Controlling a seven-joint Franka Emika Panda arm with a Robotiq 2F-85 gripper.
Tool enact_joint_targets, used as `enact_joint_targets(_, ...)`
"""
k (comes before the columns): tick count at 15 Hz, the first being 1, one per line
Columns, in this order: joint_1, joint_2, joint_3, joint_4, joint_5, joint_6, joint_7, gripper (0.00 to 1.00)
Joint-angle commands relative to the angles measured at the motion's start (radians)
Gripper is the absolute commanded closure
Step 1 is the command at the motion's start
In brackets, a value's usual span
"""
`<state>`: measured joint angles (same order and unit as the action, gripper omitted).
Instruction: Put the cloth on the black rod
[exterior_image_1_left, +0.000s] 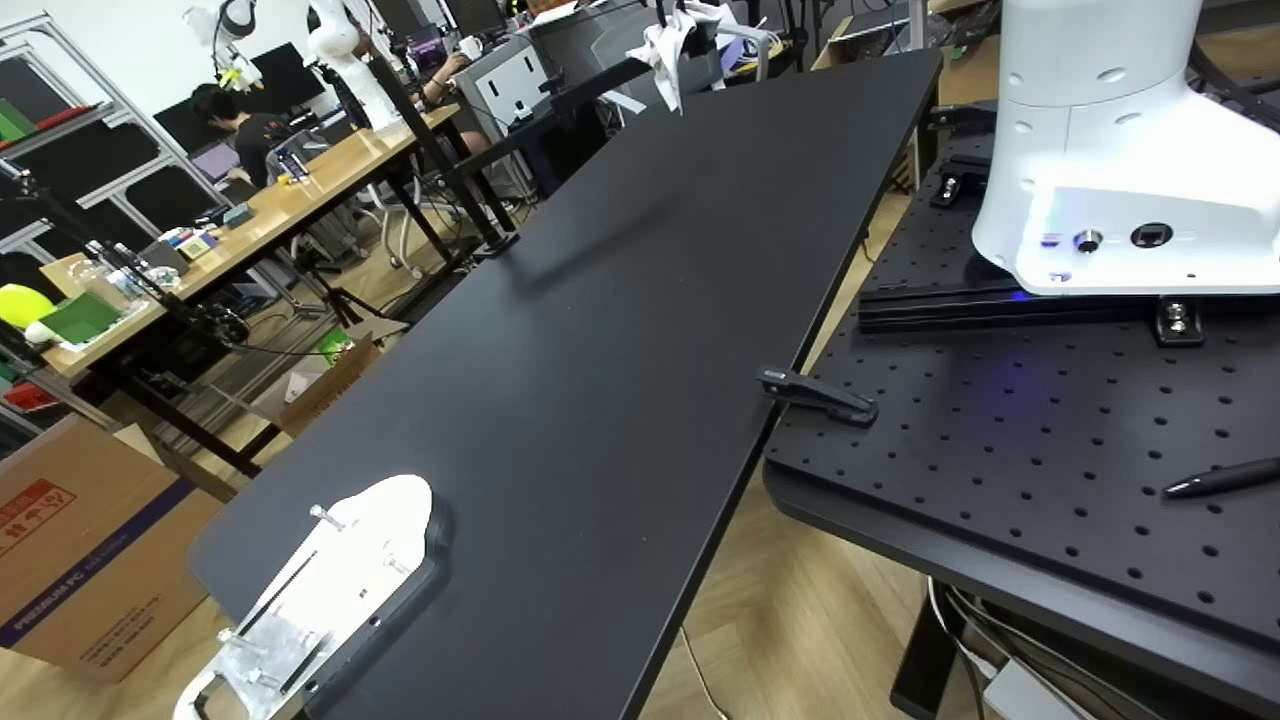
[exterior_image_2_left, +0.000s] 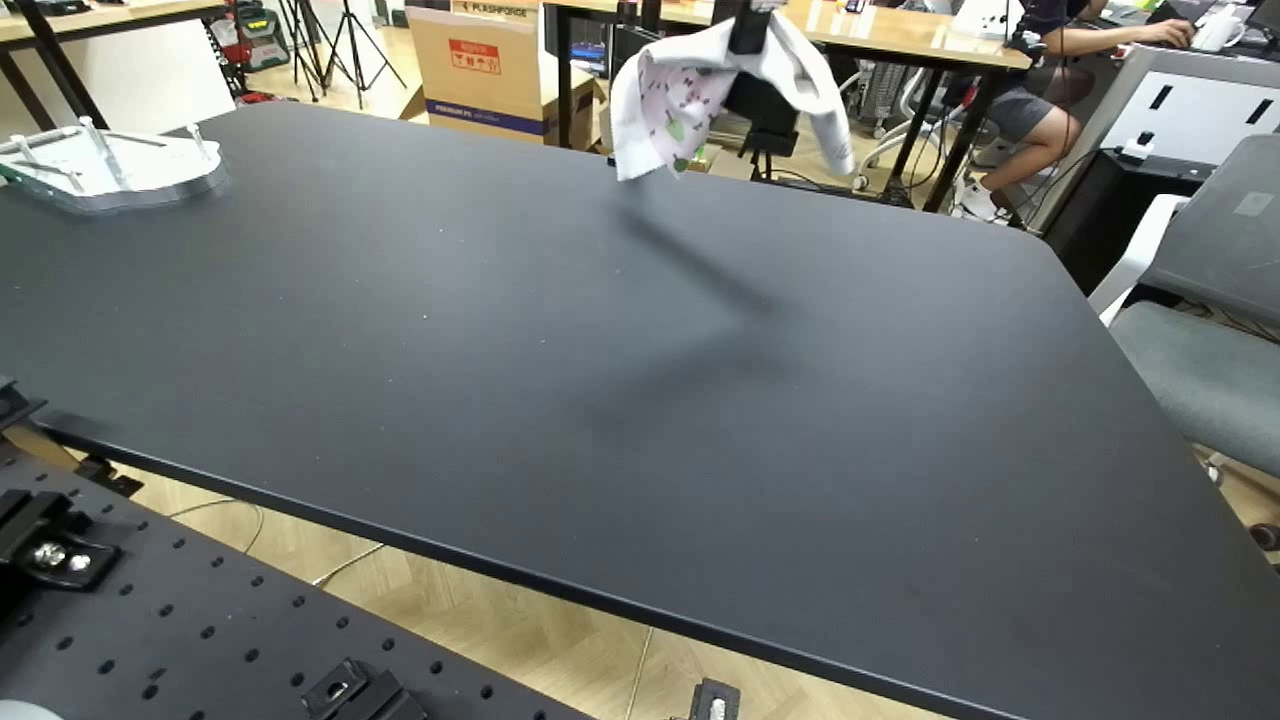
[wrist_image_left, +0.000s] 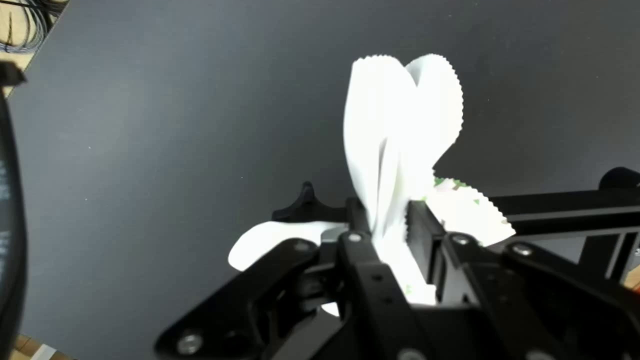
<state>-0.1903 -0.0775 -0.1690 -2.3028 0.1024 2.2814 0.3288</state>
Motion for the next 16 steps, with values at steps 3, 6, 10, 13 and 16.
enact_joint_targets(3, -0.002, -0.003, -0.008, 0.006, 0.008, -0.019, -0.015, 0.27)
enact_joint_targets(6, 0.007, -0.030, 0.004, 0.000, -0.007, -0.019, -0.008, 0.07)
enact_joint_targets(10, 0.026, -0.094, 0.034, 0.002, -0.015, -0.063, 0.010, 0.00)
enact_joint_targets(13, 0.050, -0.145, 0.060, 0.006, 0.001, -0.186, -0.024, 0.00)
enact_joint_targets(16, 0.091, -0.188, 0.082, -0.003, 0.031, -0.348, -0.129, 0.00)
